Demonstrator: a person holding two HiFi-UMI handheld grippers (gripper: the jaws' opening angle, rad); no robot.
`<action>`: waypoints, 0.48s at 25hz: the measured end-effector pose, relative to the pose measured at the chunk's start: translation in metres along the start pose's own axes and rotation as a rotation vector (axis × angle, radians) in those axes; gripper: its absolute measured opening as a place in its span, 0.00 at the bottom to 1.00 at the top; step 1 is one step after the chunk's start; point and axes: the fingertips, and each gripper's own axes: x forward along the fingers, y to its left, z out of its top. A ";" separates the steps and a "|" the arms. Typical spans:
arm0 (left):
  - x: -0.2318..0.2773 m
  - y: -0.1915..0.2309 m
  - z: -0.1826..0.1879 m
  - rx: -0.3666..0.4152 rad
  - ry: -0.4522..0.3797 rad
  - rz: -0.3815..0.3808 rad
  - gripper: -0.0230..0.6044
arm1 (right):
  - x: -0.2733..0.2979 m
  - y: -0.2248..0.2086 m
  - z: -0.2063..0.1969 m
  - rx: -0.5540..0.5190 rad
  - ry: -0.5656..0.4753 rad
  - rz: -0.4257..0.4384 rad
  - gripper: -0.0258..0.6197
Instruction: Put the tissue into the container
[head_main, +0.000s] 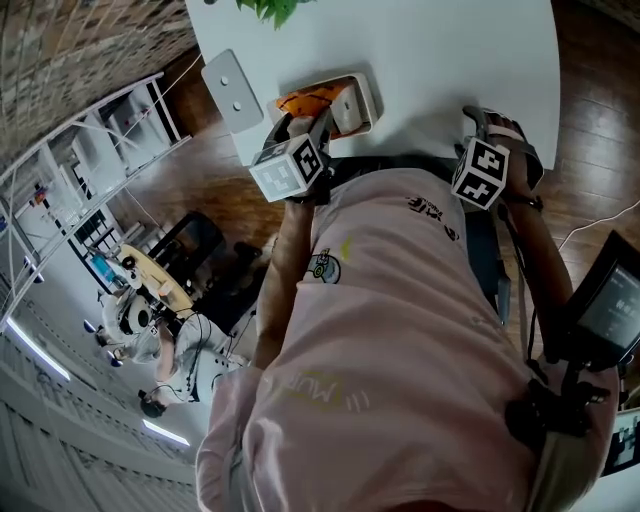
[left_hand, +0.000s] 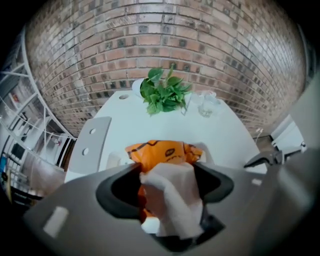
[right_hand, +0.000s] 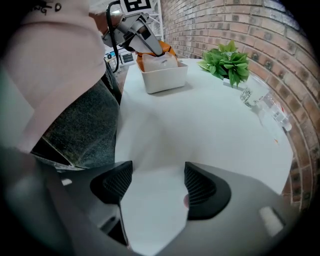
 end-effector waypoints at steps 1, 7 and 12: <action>-0.010 -0.001 0.004 0.007 -0.029 -0.010 0.55 | 0.000 0.001 0.000 0.000 -0.004 0.000 0.55; -0.096 -0.015 0.043 0.161 -0.343 -0.099 0.52 | -0.002 -0.003 -0.003 0.001 -0.015 -0.004 0.55; -0.230 -0.054 0.121 0.163 -0.708 -0.258 0.50 | -0.007 -0.008 -0.012 -0.003 -0.024 -0.005 0.55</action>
